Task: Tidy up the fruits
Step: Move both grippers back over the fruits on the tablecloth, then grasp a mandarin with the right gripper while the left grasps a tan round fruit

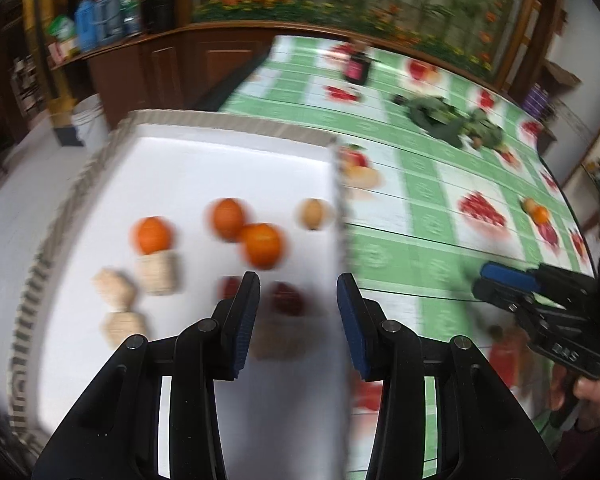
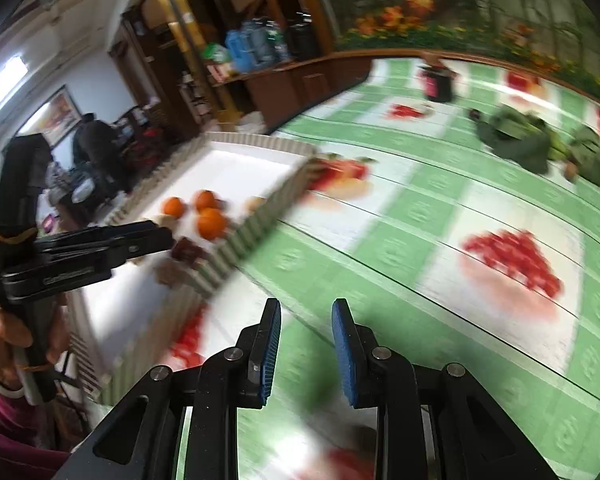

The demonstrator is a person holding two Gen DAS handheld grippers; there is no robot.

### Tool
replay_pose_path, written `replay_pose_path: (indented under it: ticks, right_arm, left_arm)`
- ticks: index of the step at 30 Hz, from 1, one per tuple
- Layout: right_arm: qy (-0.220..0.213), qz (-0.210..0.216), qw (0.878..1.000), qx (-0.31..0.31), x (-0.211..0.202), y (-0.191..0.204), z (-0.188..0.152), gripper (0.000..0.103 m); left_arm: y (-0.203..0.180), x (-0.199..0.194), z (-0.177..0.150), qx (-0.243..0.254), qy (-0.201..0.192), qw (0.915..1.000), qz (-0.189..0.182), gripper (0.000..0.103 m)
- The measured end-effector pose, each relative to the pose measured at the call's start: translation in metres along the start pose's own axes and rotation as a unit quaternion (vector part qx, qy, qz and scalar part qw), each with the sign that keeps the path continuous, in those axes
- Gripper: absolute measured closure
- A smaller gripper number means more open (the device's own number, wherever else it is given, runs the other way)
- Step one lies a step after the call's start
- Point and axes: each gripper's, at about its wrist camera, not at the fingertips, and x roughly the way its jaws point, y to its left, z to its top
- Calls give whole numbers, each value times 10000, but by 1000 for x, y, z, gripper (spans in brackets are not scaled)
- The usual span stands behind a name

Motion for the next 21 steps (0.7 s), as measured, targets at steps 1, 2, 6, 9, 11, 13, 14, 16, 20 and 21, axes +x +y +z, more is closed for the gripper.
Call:
replay_pose_path:
  ticks: [1,2,6,9,11,13,14,16,20,21]
  right_arm:
    - [5,-163,9999,47,-4,-10,-4,77]
    - [6,-266,9996,98,-9,-18,-8,76]
    - [-50,-733,9965,388,-29,-57,-21,74]
    - [-118,-1221,9906,601,-49,-91,-28,73]
    - [-176,-1513,9852,788,-64,-115,-32,70]
    - [-211,-1804,9780,1028,-77,-148,-35,67]
    - [-223,-1919,9748,1113,-82,-159,-36,67]
    - [-265,-2114,9684,1298,-92,-181,-38,67]
    - [-407,-2035,9661,1539,-104,-212,-33,66]
    - [-406,-2009,9669,1521,-103,-215,-30,66]
  left_arm:
    - [-10,2,0,88,20,9999,-74,63]
    - [-23,6,1,182,52,9997,-148,63]
    - [-64,17,5,454,203,9976,-475,63]
    - [-94,21,8,660,251,9952,-678,63]
    - [-113,26,11,775,296,9932,-818,63]
    - [-129,30,14,864,366,9913,-920,63]
    - [-139,34,15,926,396,9902,-965,63]
    - [-152,39,19,1020,424,9888,-1004,63]
    - [-179,52,28,1160,489,9856,-1133,63]
    - [-186,55,31,1186,518,9847,-1167,63]
